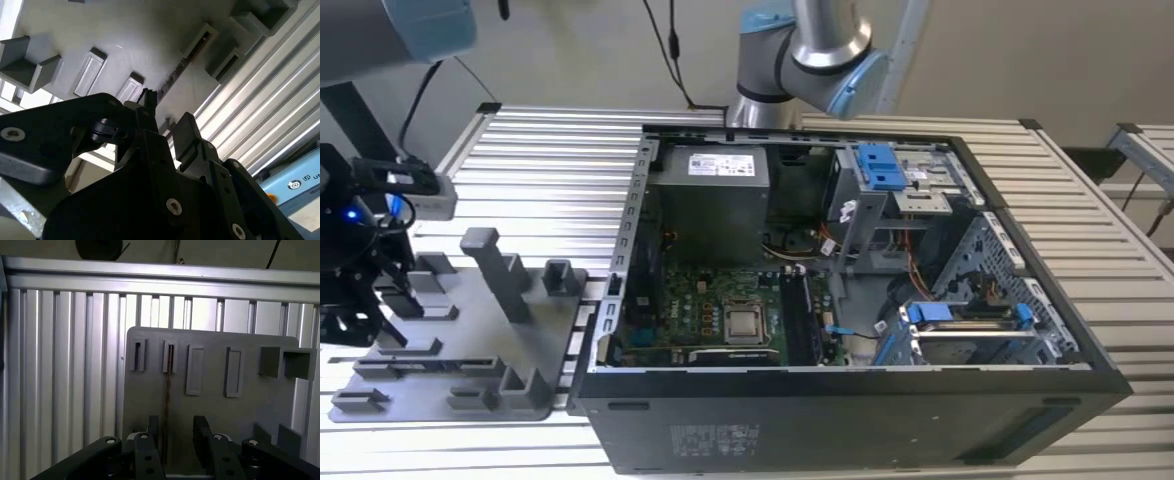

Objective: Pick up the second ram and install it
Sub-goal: 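Pick up the second ram and move it above second insertion slot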

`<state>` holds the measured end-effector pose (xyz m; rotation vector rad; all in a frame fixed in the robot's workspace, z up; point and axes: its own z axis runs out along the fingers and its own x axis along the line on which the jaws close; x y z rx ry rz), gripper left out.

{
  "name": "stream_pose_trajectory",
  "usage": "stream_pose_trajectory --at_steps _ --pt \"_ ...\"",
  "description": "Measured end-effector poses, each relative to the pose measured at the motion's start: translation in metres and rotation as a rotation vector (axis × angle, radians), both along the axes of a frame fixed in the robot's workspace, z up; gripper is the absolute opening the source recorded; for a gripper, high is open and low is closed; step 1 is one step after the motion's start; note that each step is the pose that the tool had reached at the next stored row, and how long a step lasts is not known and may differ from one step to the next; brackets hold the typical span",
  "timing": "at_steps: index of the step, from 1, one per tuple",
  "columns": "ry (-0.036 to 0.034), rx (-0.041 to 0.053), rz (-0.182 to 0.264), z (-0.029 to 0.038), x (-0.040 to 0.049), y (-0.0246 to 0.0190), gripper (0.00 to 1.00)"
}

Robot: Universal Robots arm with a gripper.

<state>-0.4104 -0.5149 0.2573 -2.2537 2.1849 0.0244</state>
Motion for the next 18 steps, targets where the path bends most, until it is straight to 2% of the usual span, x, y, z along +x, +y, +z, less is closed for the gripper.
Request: stream_pose_trajectory --at_steps 6,18 --pt "0.0007 0.0000 0.000 -0.0063 0.0000 0.0000 0.42" --pt "0.0007 0.0000 0.000 -0.0240 -0.0005 0.0000 0.42"
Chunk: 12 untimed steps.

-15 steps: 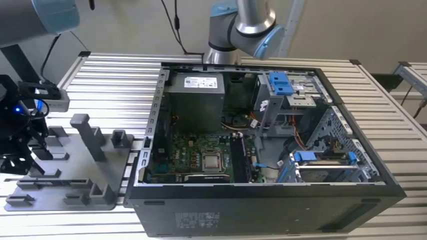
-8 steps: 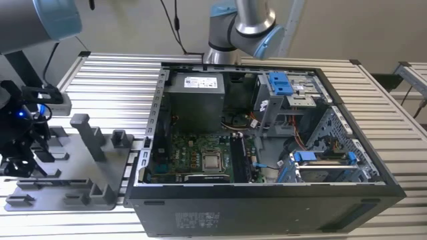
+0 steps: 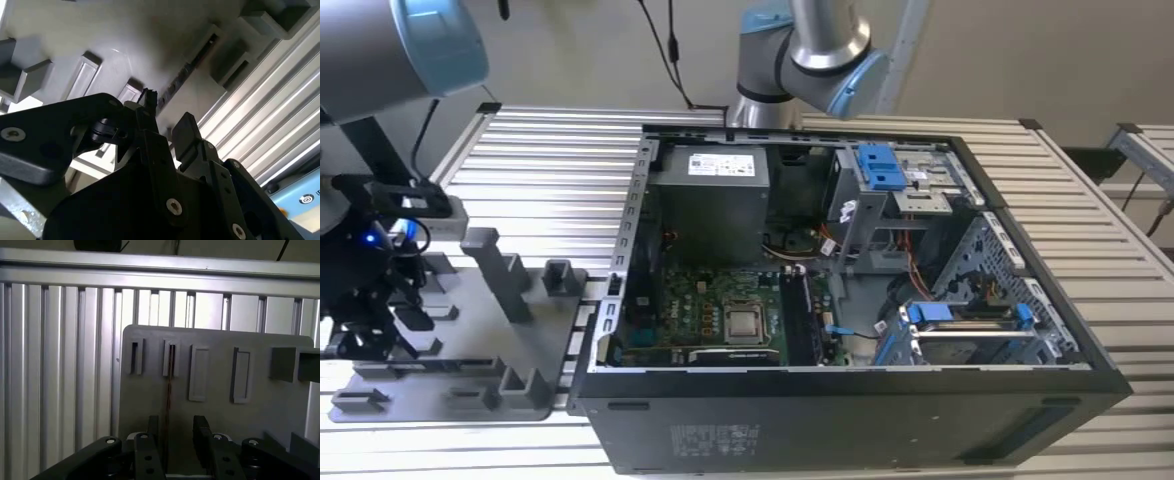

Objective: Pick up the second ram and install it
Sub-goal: 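Pick up the second ram and move it above second insertion slot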

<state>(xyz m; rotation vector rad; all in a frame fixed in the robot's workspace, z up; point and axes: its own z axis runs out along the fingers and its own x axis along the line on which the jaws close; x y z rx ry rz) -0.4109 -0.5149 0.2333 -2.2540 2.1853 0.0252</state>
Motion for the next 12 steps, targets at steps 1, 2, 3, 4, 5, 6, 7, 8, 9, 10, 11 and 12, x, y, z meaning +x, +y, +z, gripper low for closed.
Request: stream_pose_trajectory --at_steps 1,2,3,4,5,6,7,8,9,10,11,12 --pt "0.0000 0.0000 0.000 -0.0015 0.0000 0.0000 0.42" --pt "0.0000 0.0000 0.000 -0.0029 -0.0003 0.0000 0.42" --pt "0.0001 -0.0001 0.000 -0.0042 -0.0009 0.0000 0.42" --pt "0.0000 0.0000 0.000 -0.0053 -0.0020 0.0000 0.42" --pt "-0.0004 0.0002 0.001 -0.0065 -0.0029 -0.0001 0.42" --pt "-0.0006 0.0003 0.002 -0.0077 -0.0034 -0.0005 0.42" --pt "-0.0006 0.0006 0.003 -0.0087 -0.0036 -0.0011 0.42" --pt "-0.0007 0.0010 0.004 -0.0100 -0.0037 -0.0014 0.42" --pt "-0.0009 0.0012 0.005 -0.0116 -0.0038 -0.0014 0.42" --pt "-0.0008 0.0011 0.006 -0.0133 -0.0038 -0.0014 0.42" --pt "-0.0007 0.0011 0.008 -0.0151 -0.0039 -0.0015 0.42" --pt "-0.0008 0.0011 0.010 -0.0167 -0.0039 -0.0015 0.42"
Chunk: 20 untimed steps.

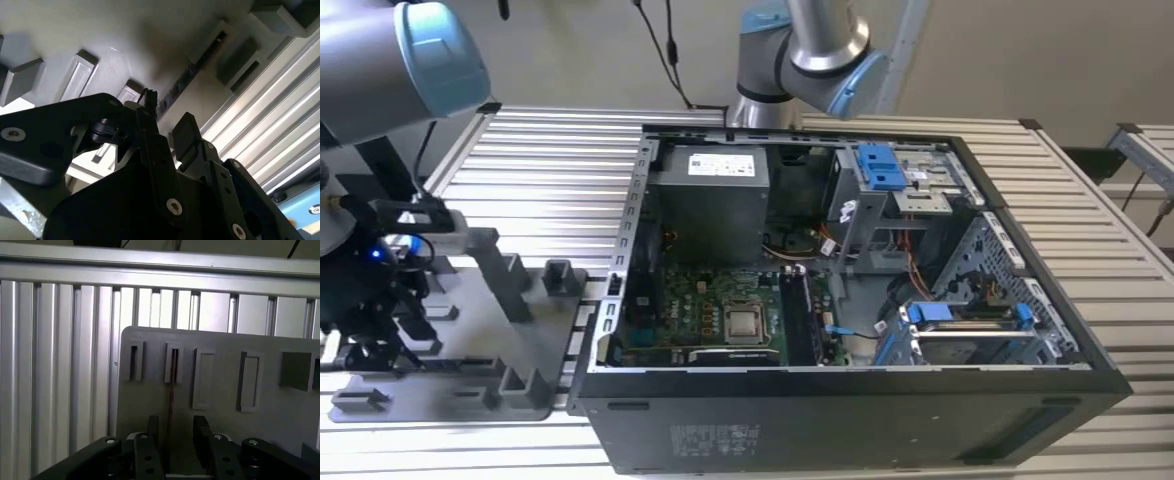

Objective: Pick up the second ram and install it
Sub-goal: 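Pick up the second ram and move it above second insertion slot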

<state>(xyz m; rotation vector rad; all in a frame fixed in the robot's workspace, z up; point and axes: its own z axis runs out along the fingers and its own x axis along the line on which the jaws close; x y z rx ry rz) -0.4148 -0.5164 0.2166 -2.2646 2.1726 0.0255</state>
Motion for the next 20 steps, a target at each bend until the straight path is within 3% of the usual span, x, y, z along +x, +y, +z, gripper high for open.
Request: stream_pose_trajectory --at_steps 20 --pt "-0.0035 0.0003 0.045 -0.0242 -0.0006 -0.0001 0.42"
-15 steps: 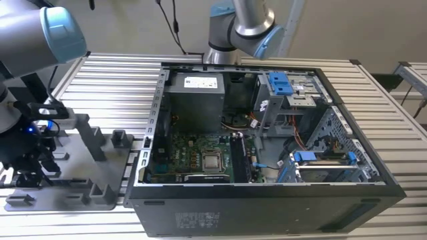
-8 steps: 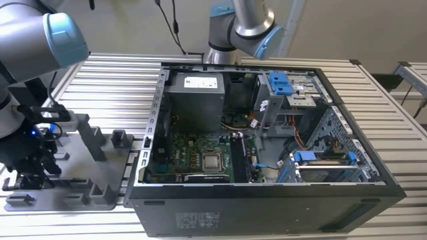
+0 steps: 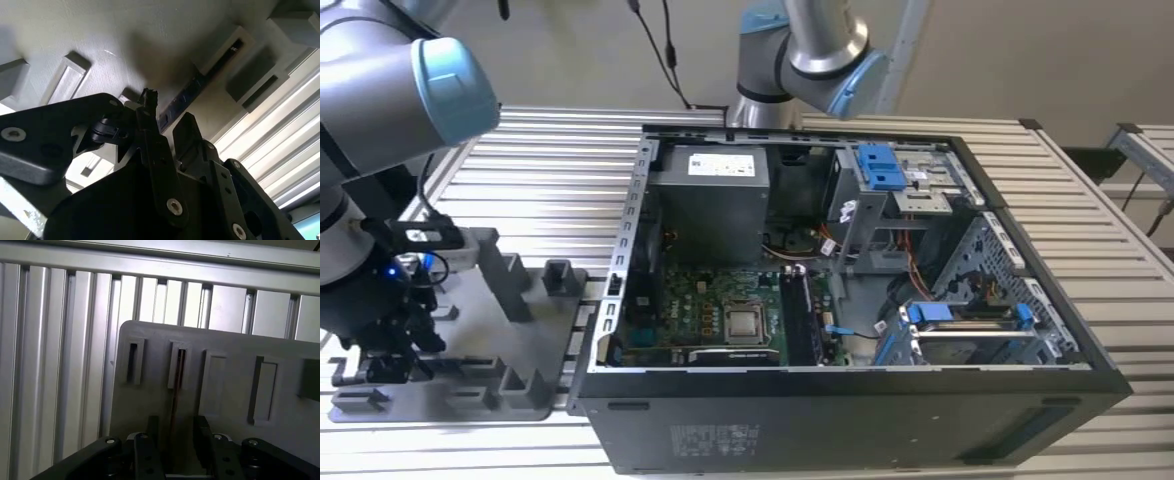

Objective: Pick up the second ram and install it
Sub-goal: 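Pick up the second ram and move it above second insertion slot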

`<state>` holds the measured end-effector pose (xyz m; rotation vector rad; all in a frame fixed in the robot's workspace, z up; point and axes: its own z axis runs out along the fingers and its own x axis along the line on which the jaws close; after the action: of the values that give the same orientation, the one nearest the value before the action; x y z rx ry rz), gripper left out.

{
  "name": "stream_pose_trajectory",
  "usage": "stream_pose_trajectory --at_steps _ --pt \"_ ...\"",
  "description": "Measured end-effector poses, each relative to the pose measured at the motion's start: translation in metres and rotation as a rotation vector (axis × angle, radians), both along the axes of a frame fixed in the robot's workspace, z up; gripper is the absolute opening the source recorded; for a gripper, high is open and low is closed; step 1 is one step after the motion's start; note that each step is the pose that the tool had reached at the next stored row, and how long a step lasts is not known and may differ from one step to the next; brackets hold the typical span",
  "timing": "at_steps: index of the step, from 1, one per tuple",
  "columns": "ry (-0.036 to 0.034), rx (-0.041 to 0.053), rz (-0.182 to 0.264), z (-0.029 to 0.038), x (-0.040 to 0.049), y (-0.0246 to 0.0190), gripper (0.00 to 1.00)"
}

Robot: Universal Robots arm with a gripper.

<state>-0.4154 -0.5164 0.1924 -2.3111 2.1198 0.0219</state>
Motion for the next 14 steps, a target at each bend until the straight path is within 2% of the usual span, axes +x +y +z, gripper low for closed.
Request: stream_pose_trajectory --at_steps 8,9,10,11,12,14 --pt "-0.0001 0.0000 0.000 -0.0001 0.0000 0.0000 0.42" --pt "0.0000 0.0000 0.000 -0.0001 0.0000 0.0000 0.40" --pt "-0.0001 0.0001 0.000 -0.0001 0.0000 0.0001 0.34" --pt "-0.0001 0.0001 0.000 -0.0001 0.0000 0.0001 0.34" --pt "-0.0001 0.0002 0.000 -0.0001 0.0000 0.0001 0.27" --pt "-0.0001 0.0003 0.000 -0.0001 0.0000 0.0001 0.27"
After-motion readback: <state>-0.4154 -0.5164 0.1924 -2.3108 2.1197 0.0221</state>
